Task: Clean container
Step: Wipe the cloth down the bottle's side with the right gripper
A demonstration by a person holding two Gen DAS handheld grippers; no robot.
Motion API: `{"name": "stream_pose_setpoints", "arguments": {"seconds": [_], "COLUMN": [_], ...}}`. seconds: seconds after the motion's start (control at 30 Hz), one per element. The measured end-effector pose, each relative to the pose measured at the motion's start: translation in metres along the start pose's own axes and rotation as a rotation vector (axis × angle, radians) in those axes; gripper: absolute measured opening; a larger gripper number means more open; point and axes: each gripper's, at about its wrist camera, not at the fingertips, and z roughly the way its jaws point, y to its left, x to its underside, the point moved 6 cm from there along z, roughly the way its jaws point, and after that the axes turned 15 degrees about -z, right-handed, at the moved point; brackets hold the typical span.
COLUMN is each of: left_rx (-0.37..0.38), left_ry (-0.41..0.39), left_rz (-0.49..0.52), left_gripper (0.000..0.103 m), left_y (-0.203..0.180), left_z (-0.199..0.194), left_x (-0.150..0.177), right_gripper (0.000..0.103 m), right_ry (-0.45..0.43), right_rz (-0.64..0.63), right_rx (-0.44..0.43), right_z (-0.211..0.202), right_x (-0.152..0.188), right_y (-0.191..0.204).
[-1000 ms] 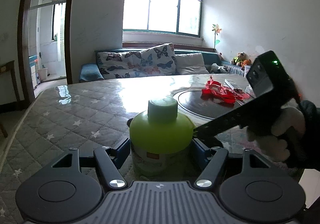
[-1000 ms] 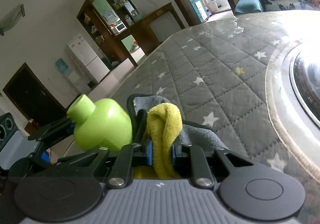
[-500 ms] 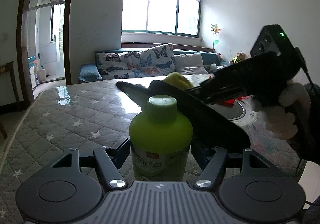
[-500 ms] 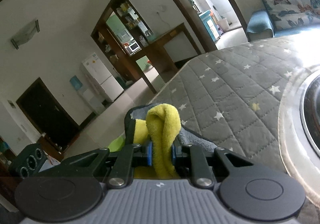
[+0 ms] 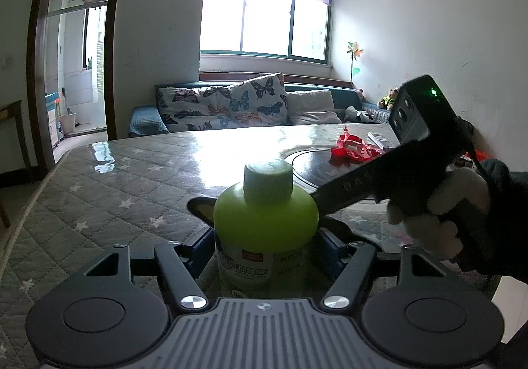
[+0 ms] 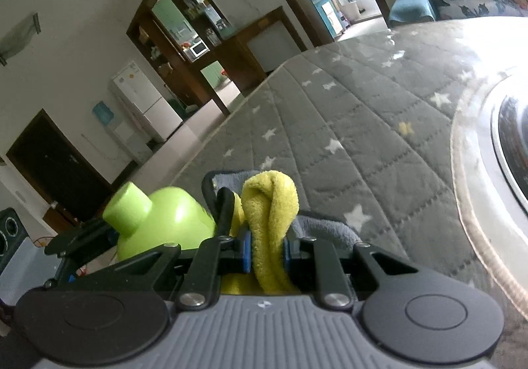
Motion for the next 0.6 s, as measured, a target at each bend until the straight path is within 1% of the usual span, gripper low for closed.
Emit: {"name": "stream_pose_setpoints", "arguments": {"seconds": [0.13,0.4,0.5,0.6], "left_rx": [-0.003,-0.009,-0.012,-0.011], "left_ry": [0.000,0.001,0.000,-0.001], "left_rz": [0.003,0.004,0.005,0.002], "left_gripper": [0.071,0.071,0.071,0.071], "left_y": [-0.001,-0.004,-0.005,-0.005], "left_z": [-0.001,0.000,0.001,0.001], "left_x": [-0.001,0.000,0.000,0.000], "right_gripper": [0.018,0.018,0.018,0.018], "right_ry": [-0.002,-0.114,-0.132,-0.124], "right_rz": [0.017,0.019,-0.007,-0.023], "right_rx": [-0.004,-0.039,-0.045,-0.041], "right_z": [-0.009,-0.039,-0.040,-0.030], "right_x": [0.008,-0.010,-0.026,-0.034], "right_y": [0.000,0.014,0.018,0.017]}}
